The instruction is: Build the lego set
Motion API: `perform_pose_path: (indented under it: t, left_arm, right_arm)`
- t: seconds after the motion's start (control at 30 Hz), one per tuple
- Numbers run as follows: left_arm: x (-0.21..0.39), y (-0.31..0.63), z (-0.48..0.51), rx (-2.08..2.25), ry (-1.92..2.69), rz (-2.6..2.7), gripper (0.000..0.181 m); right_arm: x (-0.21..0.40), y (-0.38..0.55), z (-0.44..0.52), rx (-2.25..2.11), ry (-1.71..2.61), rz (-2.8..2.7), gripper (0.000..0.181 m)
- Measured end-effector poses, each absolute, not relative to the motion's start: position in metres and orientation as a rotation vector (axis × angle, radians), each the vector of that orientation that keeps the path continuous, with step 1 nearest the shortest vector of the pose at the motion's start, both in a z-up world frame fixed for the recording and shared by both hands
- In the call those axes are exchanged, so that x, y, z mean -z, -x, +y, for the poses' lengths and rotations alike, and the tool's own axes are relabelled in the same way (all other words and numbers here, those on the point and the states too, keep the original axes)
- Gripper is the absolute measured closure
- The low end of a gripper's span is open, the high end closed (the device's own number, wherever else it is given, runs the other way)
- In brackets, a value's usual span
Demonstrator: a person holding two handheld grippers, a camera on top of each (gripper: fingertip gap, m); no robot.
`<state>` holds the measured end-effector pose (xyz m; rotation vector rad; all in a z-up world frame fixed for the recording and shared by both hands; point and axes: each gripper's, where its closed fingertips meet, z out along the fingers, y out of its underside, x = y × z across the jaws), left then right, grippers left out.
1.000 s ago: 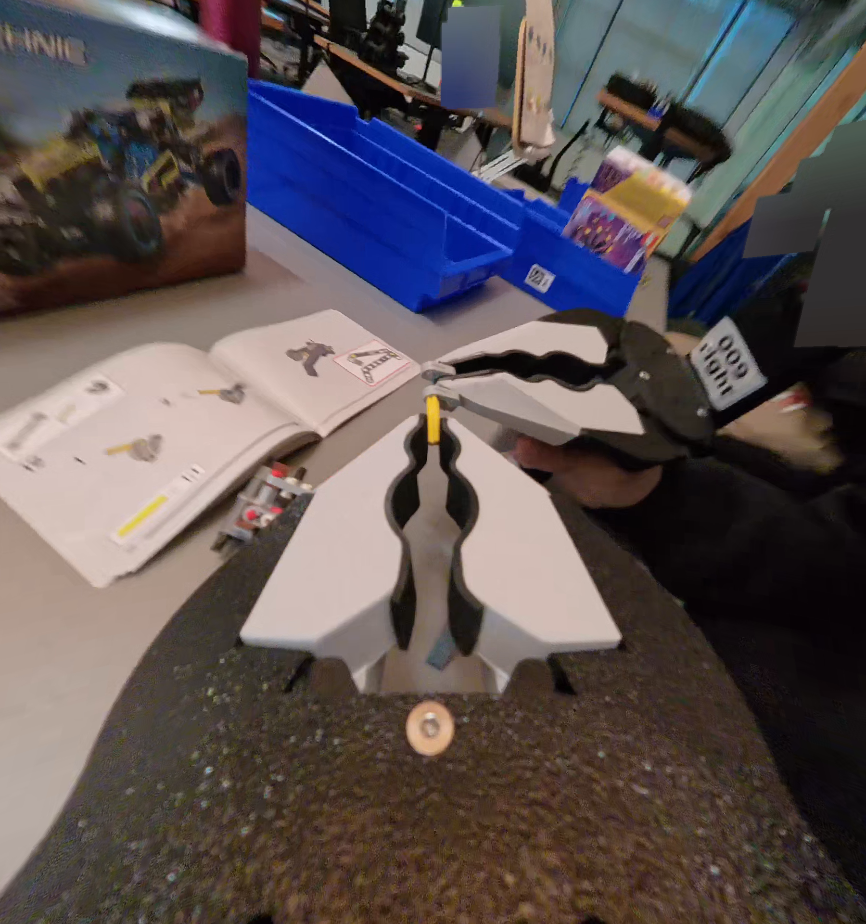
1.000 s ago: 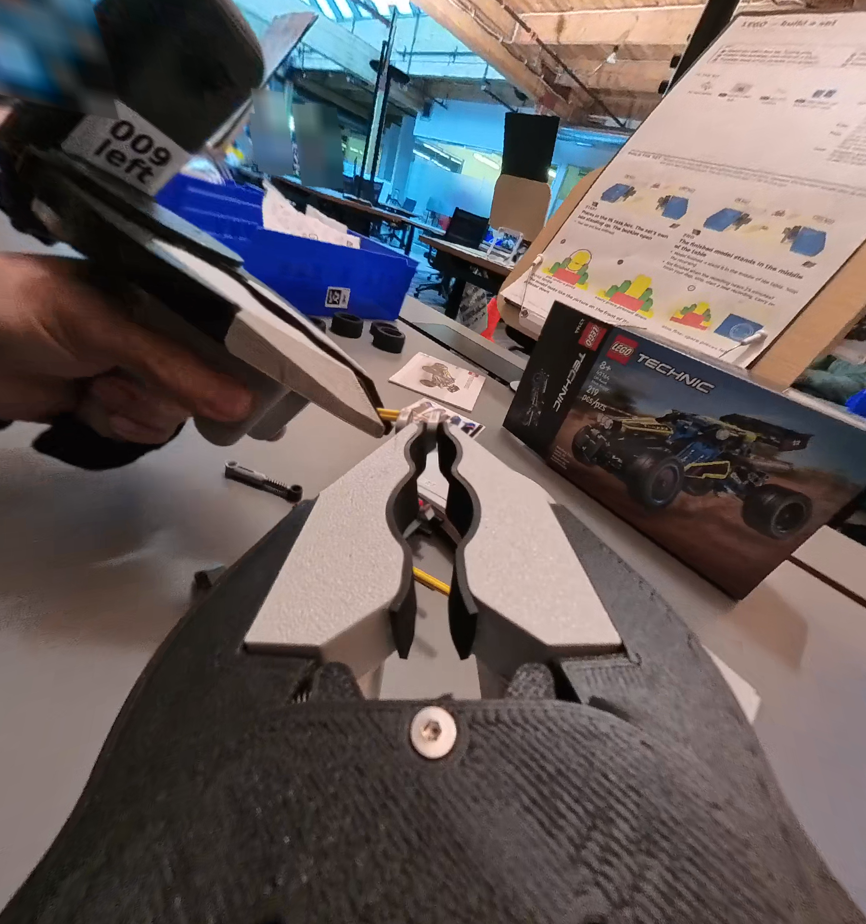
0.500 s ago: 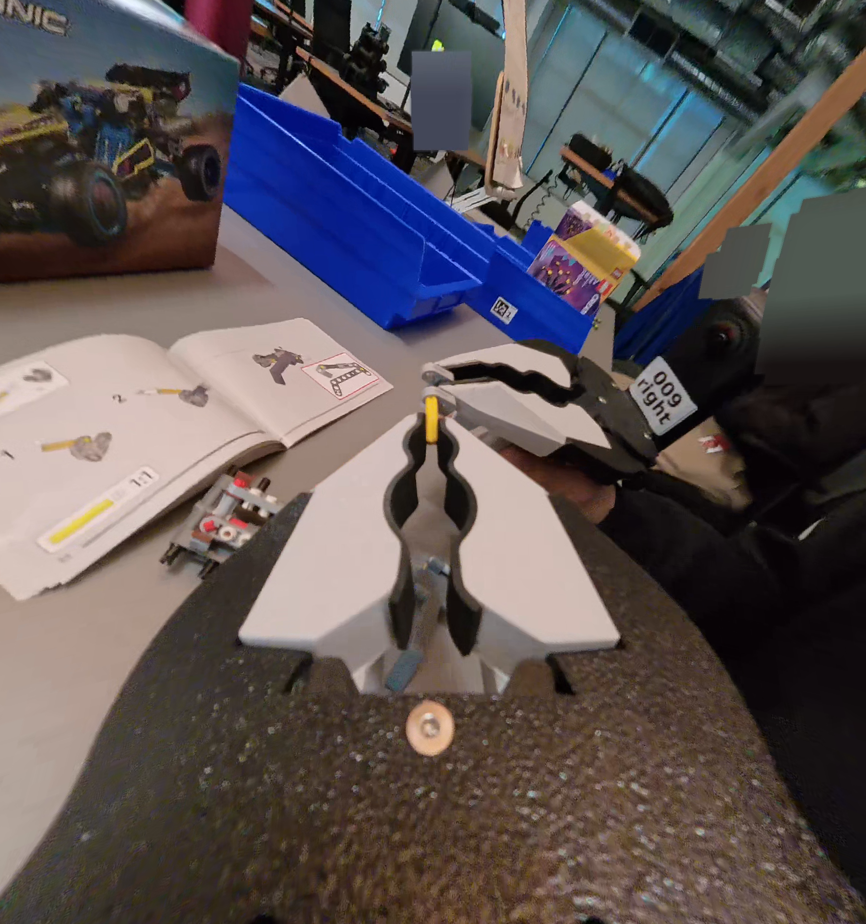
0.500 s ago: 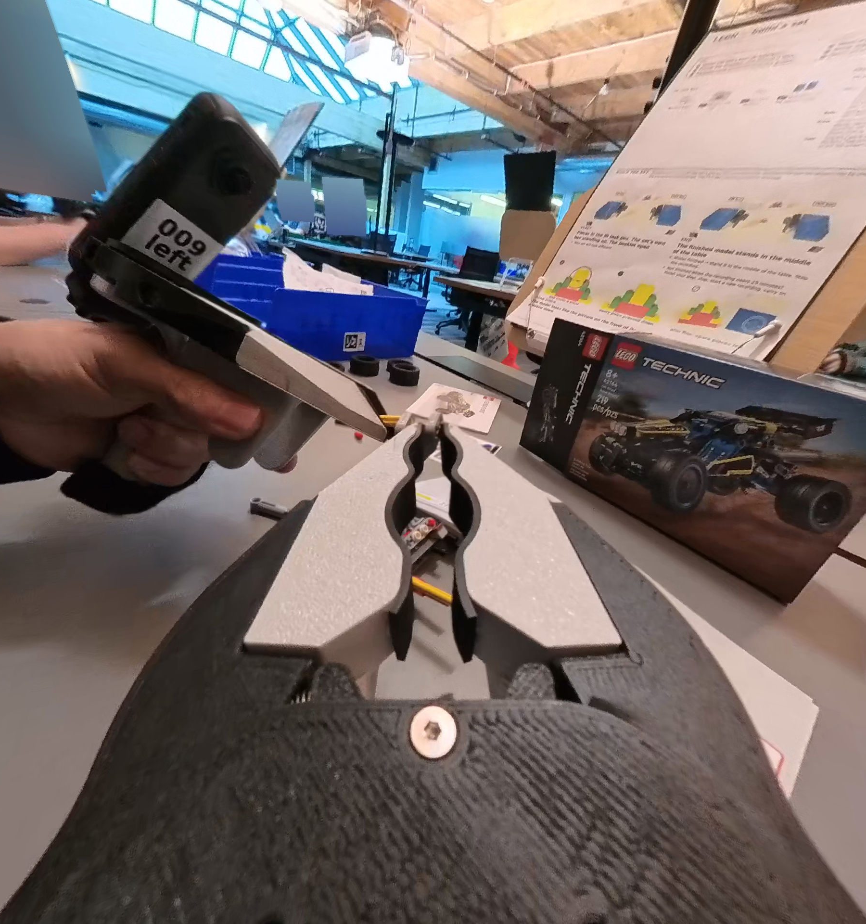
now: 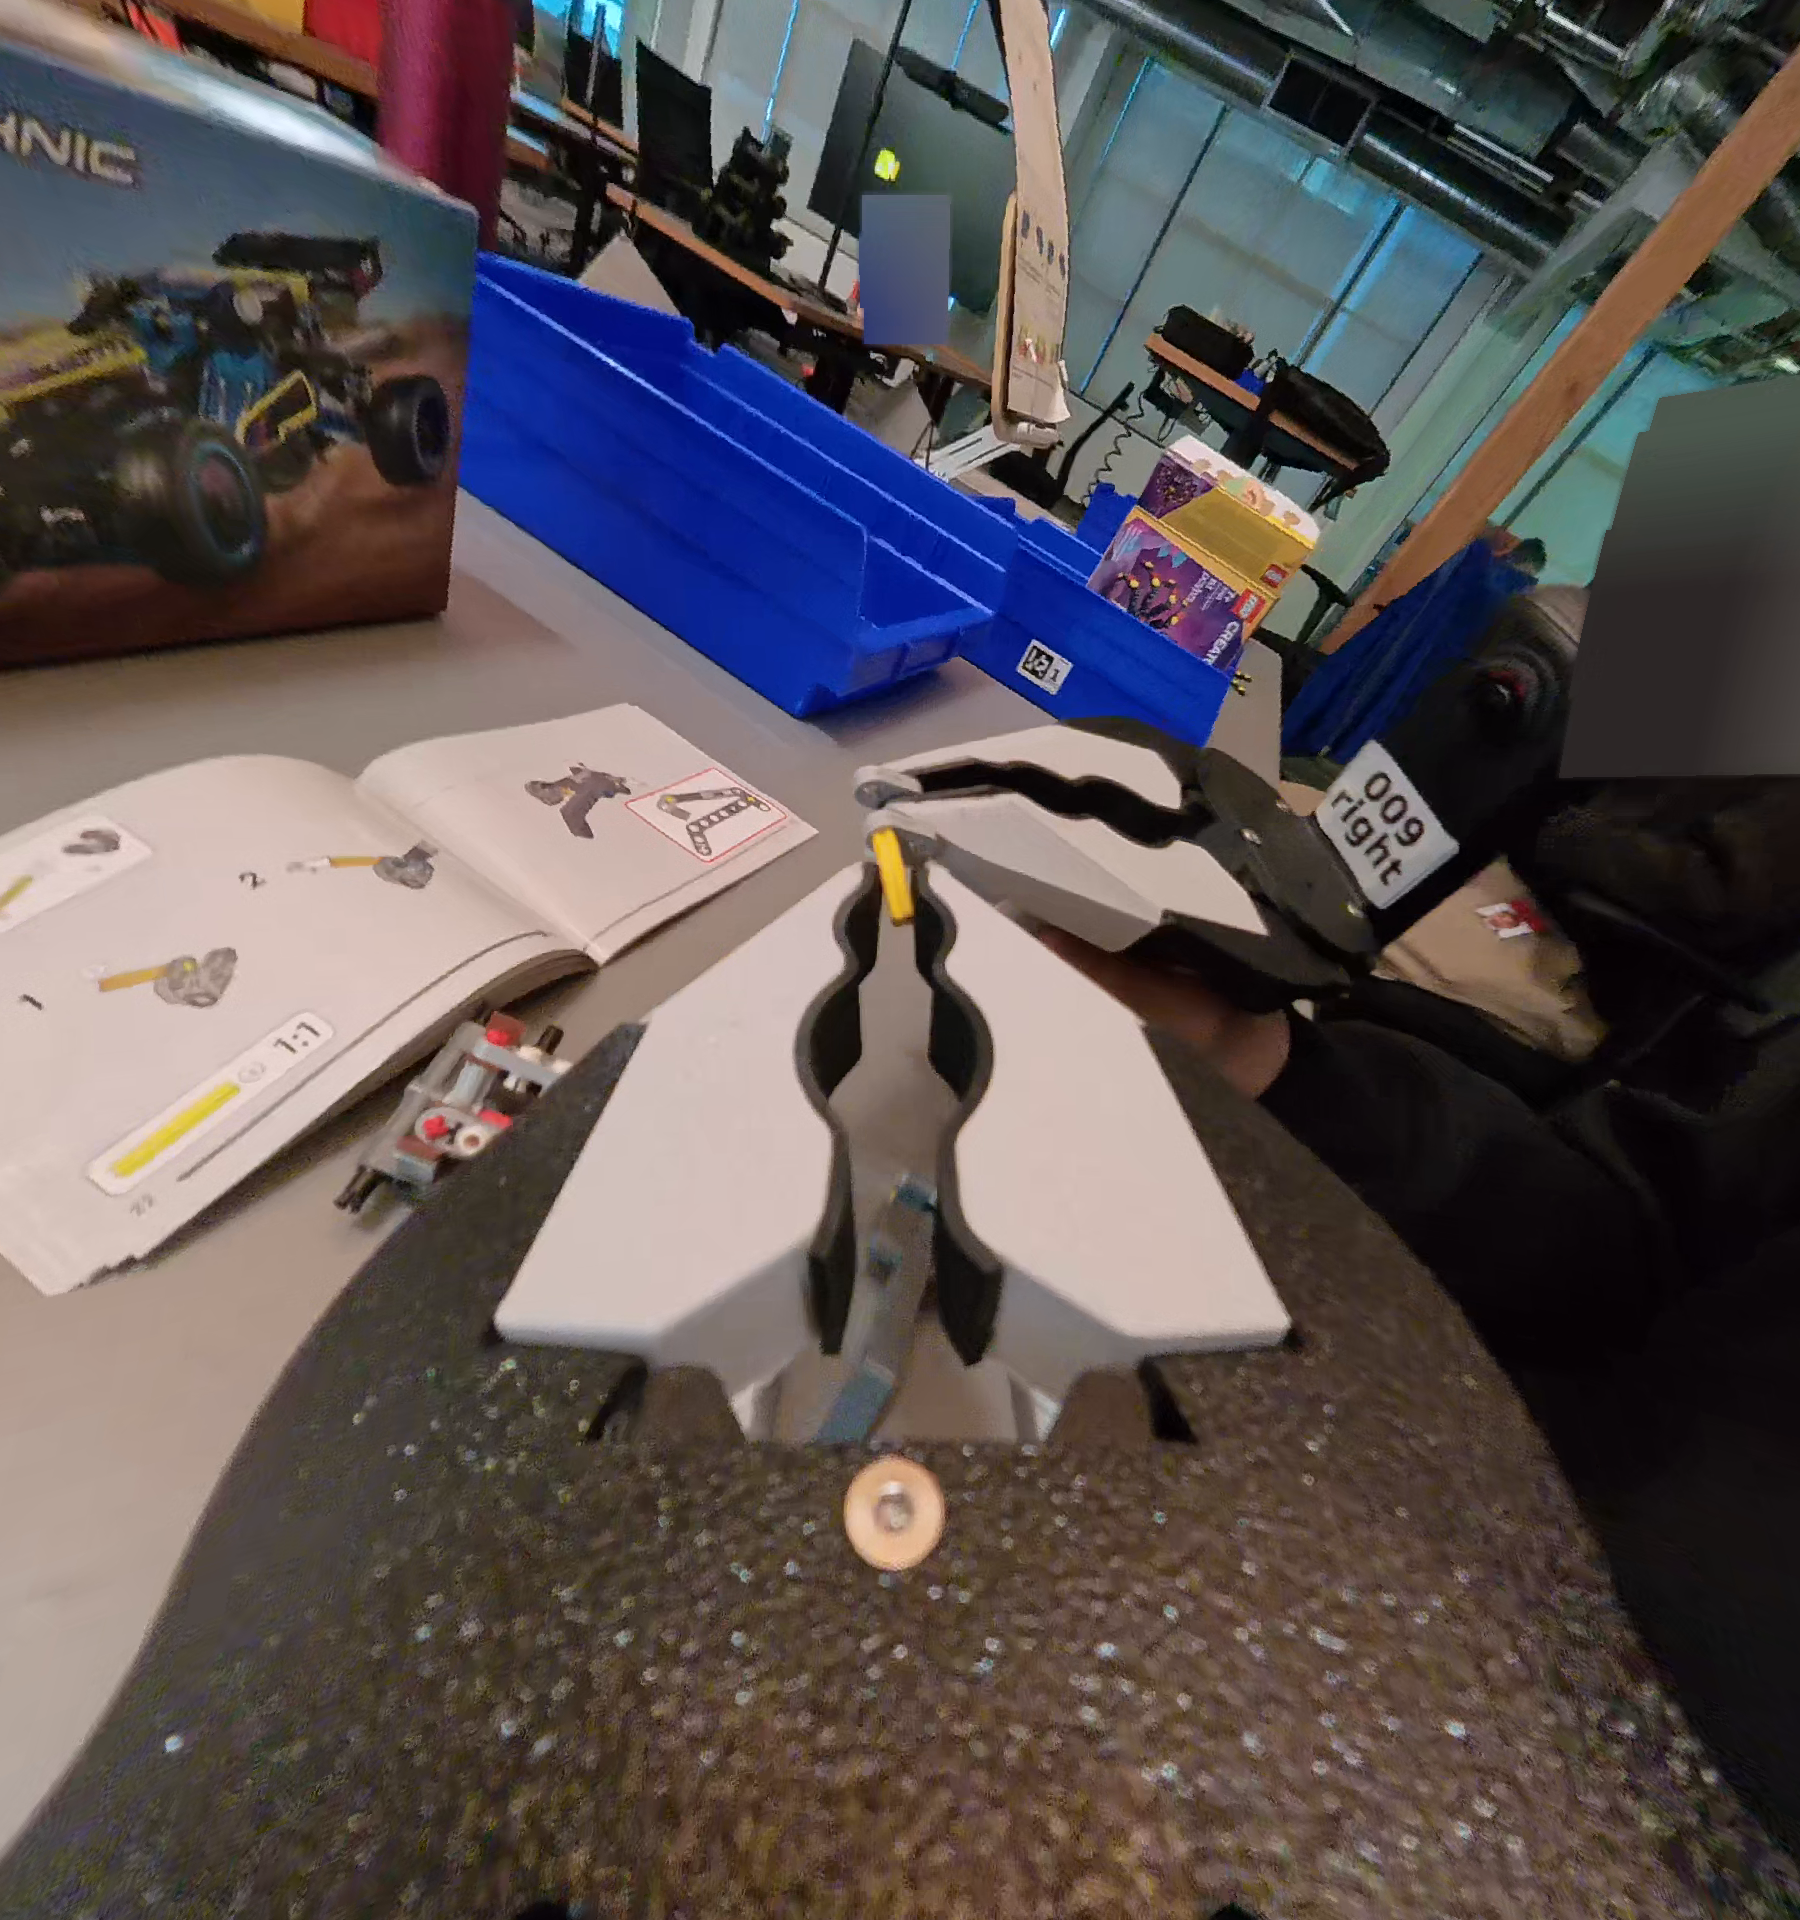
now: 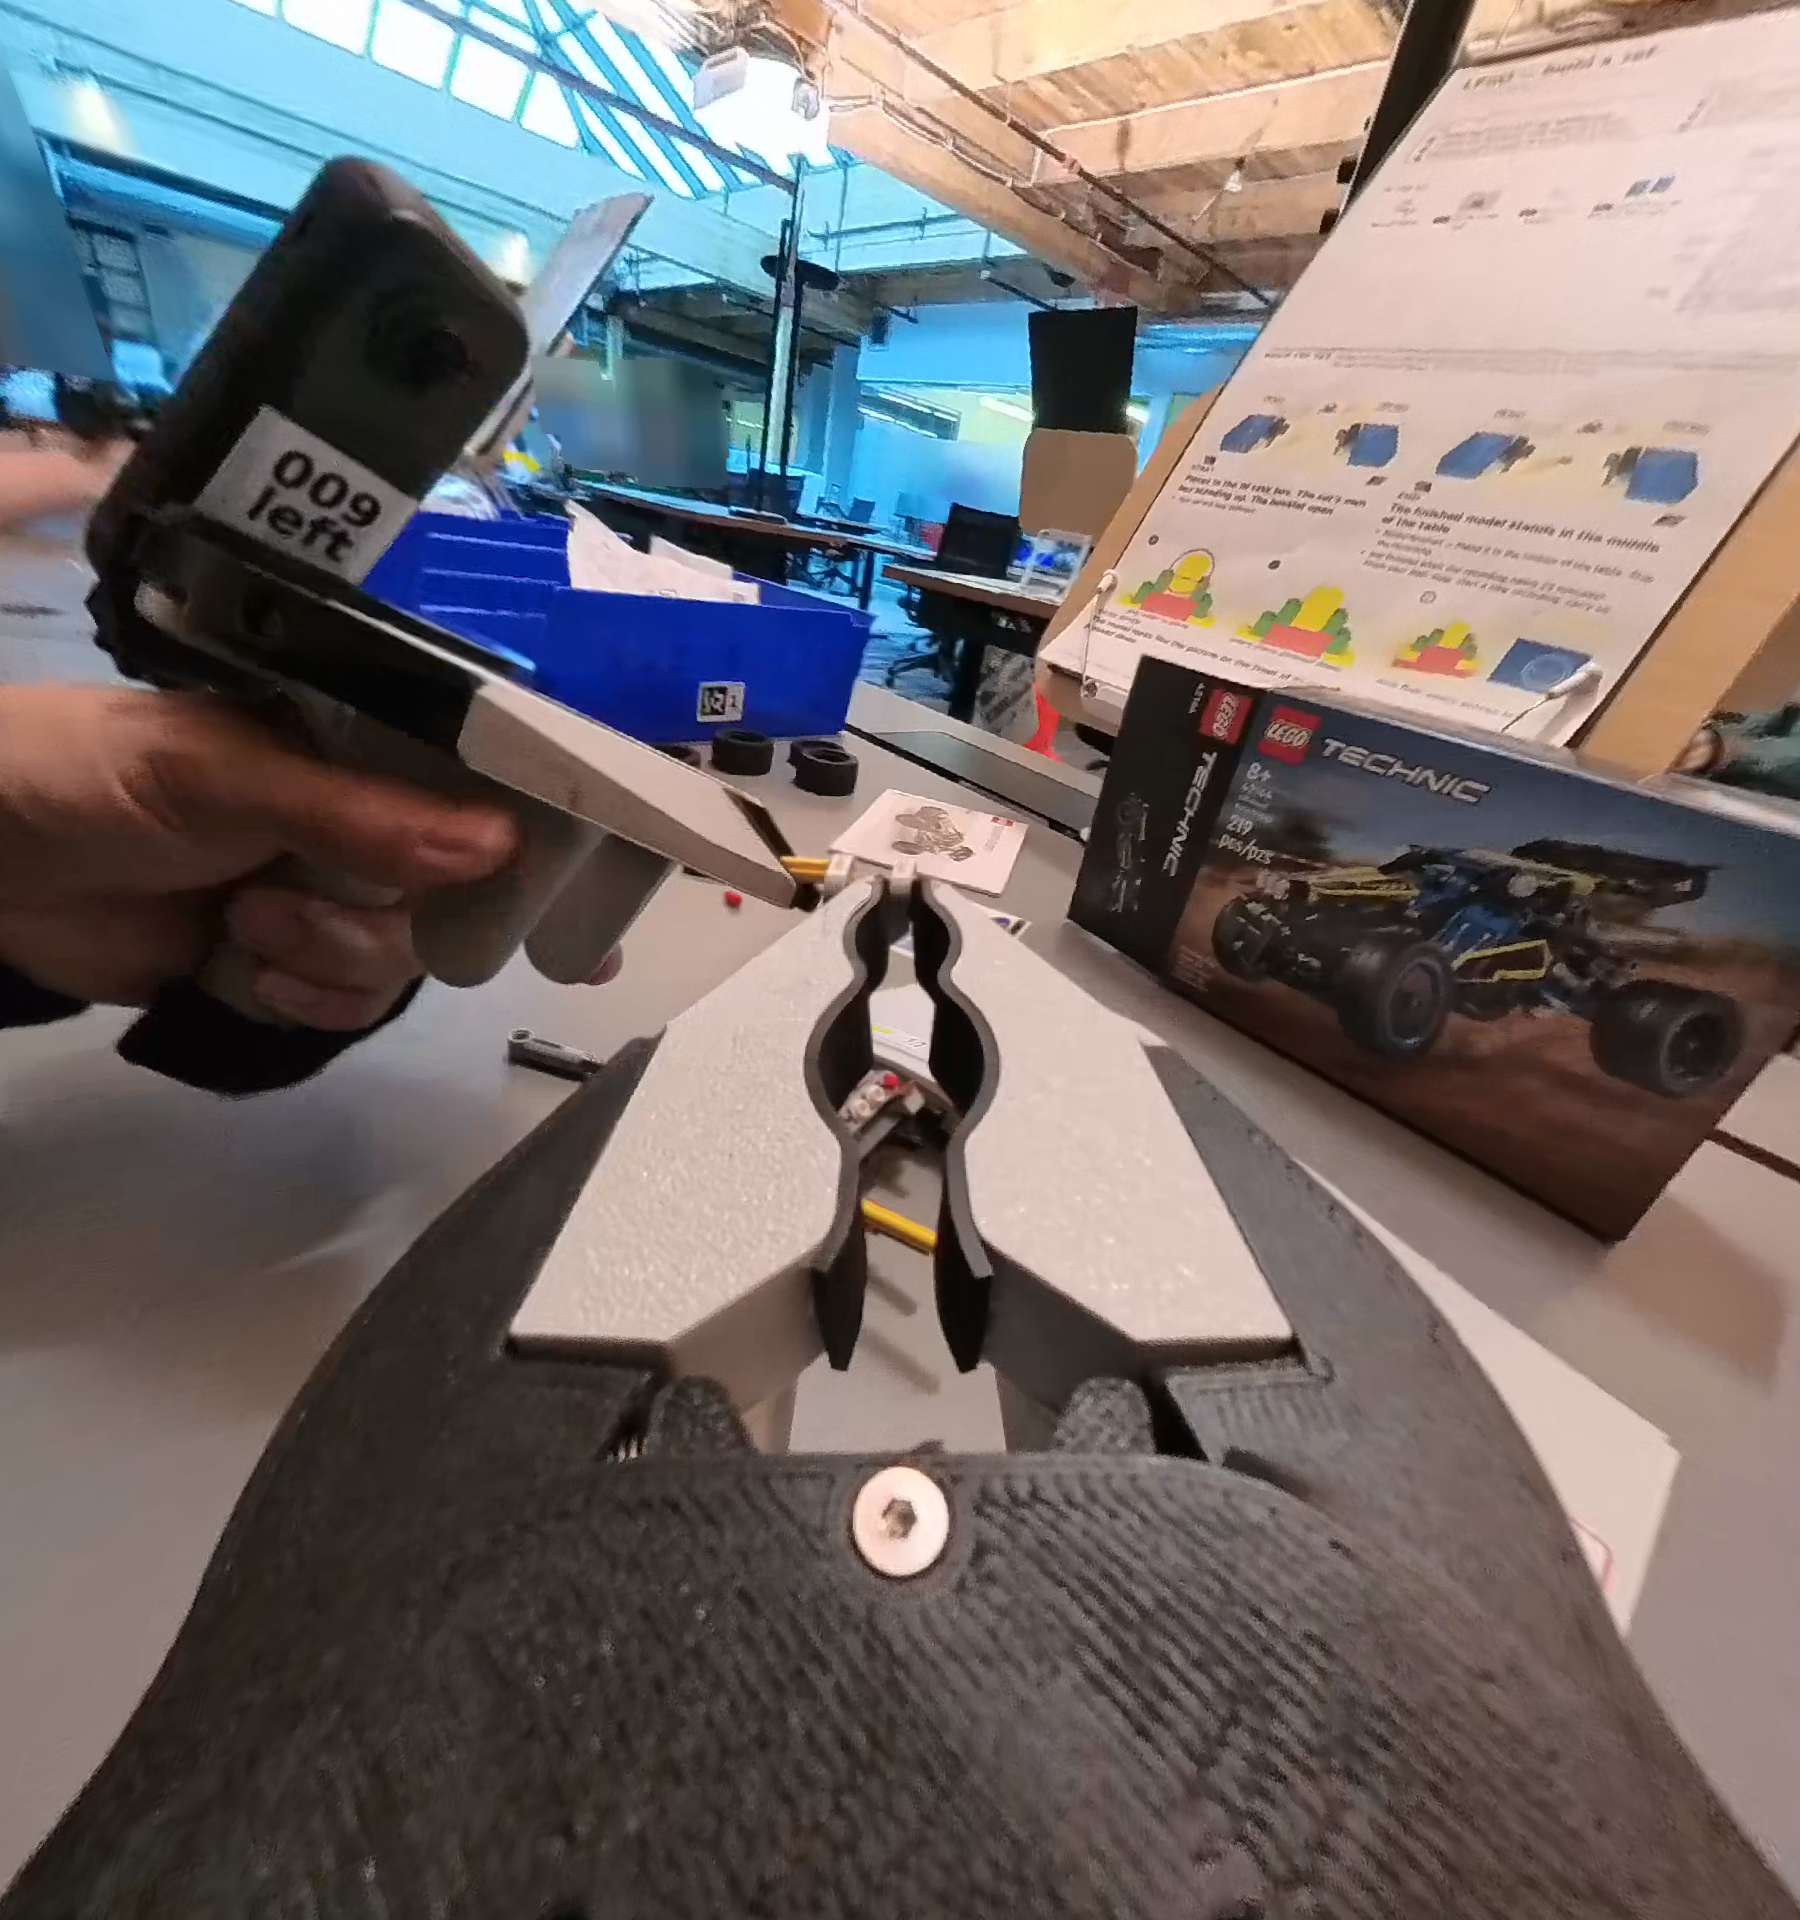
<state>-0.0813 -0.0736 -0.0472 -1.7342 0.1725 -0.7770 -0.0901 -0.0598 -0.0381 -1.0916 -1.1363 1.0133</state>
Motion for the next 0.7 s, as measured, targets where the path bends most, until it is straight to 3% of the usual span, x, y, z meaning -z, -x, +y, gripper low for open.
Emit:
perform_pose_path:
  t: [0.03, 0.53, 0.7]
  left_arm:
    - [0.0466, 0.0806, -0.074, 0.762, 1.729, 0.186, 0.177]
    - [0.0559, 0.0862, -0.0732, 0.629, 1.849, 0.24, 0.179]
    - [0.0535, 0.0851, -0.0741, 0.768, 1.8, 0.167, 0.179]
  right_arm:
    - [0.0376, 0.0898, -0.0602, -1.032, 1.094, -1.136, 0.179]
    - [0.0422, 0.0934, -0.0633, -0.845, 1.023, -1.213, 0.179]
    - [0.0399, 0.0928, -0.0643, -0.871, 1.02, -1.199, 0.178]
